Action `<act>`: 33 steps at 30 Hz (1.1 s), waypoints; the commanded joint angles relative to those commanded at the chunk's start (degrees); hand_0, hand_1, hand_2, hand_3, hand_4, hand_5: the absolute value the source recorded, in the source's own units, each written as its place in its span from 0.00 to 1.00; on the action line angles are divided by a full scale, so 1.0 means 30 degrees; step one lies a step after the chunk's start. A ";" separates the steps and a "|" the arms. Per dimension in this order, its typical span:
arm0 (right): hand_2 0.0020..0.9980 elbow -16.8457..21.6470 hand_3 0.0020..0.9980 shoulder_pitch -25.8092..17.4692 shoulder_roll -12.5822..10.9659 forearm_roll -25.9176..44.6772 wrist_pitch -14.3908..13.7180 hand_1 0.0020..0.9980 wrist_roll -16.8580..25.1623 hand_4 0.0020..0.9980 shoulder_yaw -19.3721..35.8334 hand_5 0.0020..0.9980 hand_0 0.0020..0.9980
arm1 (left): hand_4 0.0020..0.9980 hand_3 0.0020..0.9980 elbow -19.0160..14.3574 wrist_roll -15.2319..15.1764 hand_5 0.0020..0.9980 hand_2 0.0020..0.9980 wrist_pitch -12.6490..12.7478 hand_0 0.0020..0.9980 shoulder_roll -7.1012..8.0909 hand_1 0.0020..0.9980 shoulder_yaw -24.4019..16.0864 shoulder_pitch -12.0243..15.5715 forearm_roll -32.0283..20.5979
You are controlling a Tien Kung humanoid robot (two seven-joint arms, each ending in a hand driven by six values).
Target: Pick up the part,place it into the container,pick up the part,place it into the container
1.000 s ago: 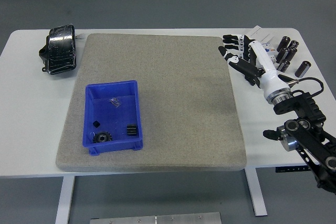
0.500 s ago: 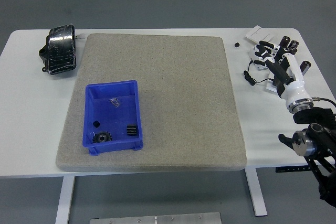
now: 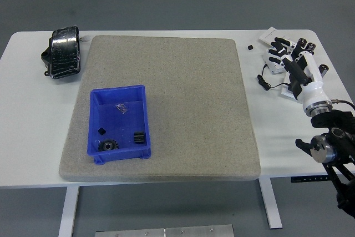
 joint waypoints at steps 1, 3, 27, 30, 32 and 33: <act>0.74 0.0063 0.69 -0.0011 -0.0023 -0.0027 0.0048 0.74 -0.0019 0.78 0.0009 0.47 0.74 | 0.73 0.59 0.0002 0.0002 0.29 0.66 0.0003 0.69 -0.0009 0.68 -0.0022 -0.0008 0.0026; 0.74 0.0155 0.69 -0.0015 -0.0062 -0.0066 0.0134 0.74 -0.0048 0.77 0.0042 0.49 0.75 | 0.73 0.60 0.0002 0.0000 0.29 0.66 -0.0005 0.69 -0.0023 0.68 -0.0017 -0.0038 0.0029; 0.73 0.0740 0.69 0.0422 -0.0342 0.0120 -0.0073 0.73 0.0326 0.78 -0.0728 0.50 0.75 | 0.73 0.60 0.0030 0.0083 0.29 0.66 -0.0124 0.69 -0.0089 0.68 -0.0346 -0.0216 0.0590; 0.73 0.0656 0.69 0.0476 -0.0330 0.0070 0.0009 0.73 0.0268 0.78 -0.0725 0.50 0.75 | 0.73 0.60 0.0030 0.0113 0.29 0.66 -0.0153 0.69 -0.0104 0.68 -0.0309 -0.0212 0.0530; 0.73 0.0708 0.69 0.0577 -0.0362 -0.0651 -0.0125 0.73 0.0046 0.79 -0.0673 0.51 0.75 | 0.73 0.60 0.0019 0.0207 0.29 0.66 -0.0215 0.69 -0.0144 0.68 -0.0294 -0.0194 0.0499; 0.73 0.0745 0.69 0.0621 -0.0376 -0.0974 -0.0174 0.73 -0.0069 0.79 -0.0659 0.51 0.75 | 0.73 0.60 0.0016 0.0241 0.29 0.66 -0.0238 0.69 -0.0161 0.68 -0.0289 -0.0189 0.0497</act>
